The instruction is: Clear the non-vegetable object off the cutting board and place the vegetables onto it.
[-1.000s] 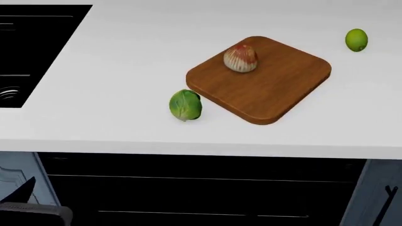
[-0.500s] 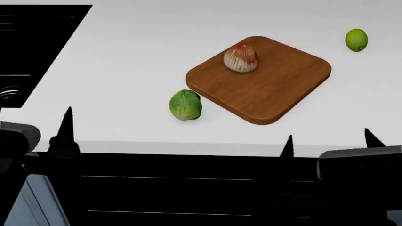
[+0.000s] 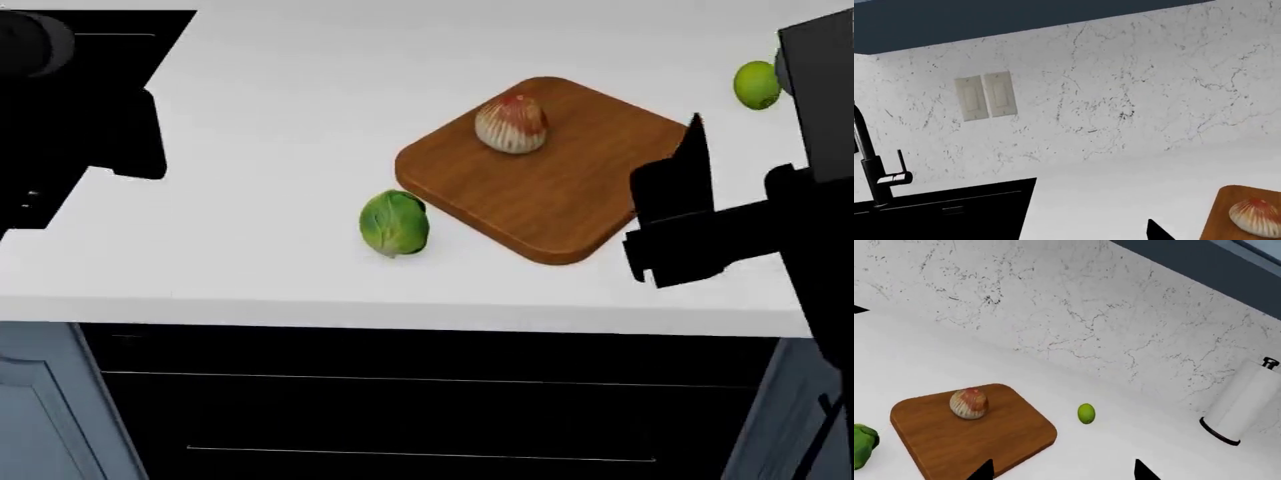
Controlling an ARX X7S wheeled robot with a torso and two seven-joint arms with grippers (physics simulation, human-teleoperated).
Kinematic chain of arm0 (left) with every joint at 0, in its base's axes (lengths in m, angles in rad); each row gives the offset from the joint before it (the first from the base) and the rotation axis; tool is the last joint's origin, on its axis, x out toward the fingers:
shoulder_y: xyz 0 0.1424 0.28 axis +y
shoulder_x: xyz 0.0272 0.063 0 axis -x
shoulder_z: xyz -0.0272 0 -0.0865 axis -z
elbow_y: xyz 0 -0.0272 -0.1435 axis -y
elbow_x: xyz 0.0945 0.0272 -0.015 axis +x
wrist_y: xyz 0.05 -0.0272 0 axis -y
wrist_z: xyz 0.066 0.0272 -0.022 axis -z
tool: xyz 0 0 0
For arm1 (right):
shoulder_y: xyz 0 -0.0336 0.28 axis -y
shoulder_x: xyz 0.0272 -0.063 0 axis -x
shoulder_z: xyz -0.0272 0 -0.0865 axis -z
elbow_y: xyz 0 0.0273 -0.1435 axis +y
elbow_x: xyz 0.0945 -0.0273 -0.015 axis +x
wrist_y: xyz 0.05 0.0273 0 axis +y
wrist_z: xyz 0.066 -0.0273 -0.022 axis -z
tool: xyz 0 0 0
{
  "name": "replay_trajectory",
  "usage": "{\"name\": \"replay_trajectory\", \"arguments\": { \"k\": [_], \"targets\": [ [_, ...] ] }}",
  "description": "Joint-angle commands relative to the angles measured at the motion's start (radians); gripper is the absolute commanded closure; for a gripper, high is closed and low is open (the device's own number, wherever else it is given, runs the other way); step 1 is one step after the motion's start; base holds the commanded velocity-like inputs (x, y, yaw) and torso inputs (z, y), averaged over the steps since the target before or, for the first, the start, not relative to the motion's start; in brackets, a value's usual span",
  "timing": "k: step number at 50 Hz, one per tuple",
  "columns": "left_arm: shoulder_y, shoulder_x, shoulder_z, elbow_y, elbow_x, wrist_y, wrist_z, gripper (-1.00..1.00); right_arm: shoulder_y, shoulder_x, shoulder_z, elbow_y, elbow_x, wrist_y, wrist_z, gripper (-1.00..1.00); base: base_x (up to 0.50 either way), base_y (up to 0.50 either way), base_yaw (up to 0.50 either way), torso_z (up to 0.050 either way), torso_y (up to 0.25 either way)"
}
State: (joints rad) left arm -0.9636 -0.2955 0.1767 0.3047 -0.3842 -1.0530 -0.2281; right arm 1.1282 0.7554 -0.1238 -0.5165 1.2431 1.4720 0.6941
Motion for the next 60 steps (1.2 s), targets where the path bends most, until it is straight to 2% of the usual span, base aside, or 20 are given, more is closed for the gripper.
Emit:
{"name": "replay_trajectory", "arguments": {
  "k": [1, 6, 12, 24, 42, 51, 60],
  "targets": [
    [-0.211, 0.049, -0.027, -0.125, -0.030, -0.083, 0.070, -1.00, 0.239, 0.011, -0.128, 0.205, -0.054, -0.020, -0.150, -1.00, 0.00, 0.00, 0.00, 0.000, 0.000],
    [-0.260, 0.056, -0.023, -0.158, -0.032, -0.082, 0.077, -1.00, 0.297, 0.010, -0.159, 0.266, -0.089, -0.051, -0.204, -1.00, 0.05, 0.00, 0.00, 0.000, 0.000],
    [-0.268, 0.051, -0.023, -0.165, -0.031, -0.072, 0.078, -1.00, 0.341, -0.010, -0.220, 0.303, -0.115, -0.048, -0.234, -1.00, 0.50, 0.00, 0.00, 0.000, 0.000],
    [-0.289, 0.045, -0.015, -0.181, -0.028, -0.056, 0.082, -1.00, 0.356, -0.002, -0.256, 0.335, -0.128, -0.065, -0.265, -1.00, 0.50, 0.00, 0.00, 0.000, 0.000],
    [-0.296, 0.042, -0.026, -0.168, -0.039, -0.065, 0.069, -1.00, 0.325, 0.008, -0.225, 0.333, -0.080, -0.059, -0.219, -1.00, 0.49, -0.27, 0.00, 0.000, 0.001],
    [-0.299, 0.037, -0.030, -0.169, -0.043, -0.064, 0.068, -1.00, 0.354, 0.004, -0.282, 0.340, -0.101, -0.054, -0.246, -1.00, 0.50, -0.03, 0.00, 0.000, 0.001],
    [-0.297, 0.032, -0.028, -0.184, -0.042, -0.044, 0.072, -1.00, 0.348, 0.010, -0.266, 0.340, -0.080, -0.057, -0.227, -1.00, 0.50, 0.00, 0.00, 0.000, 0.001]
  ]
}}
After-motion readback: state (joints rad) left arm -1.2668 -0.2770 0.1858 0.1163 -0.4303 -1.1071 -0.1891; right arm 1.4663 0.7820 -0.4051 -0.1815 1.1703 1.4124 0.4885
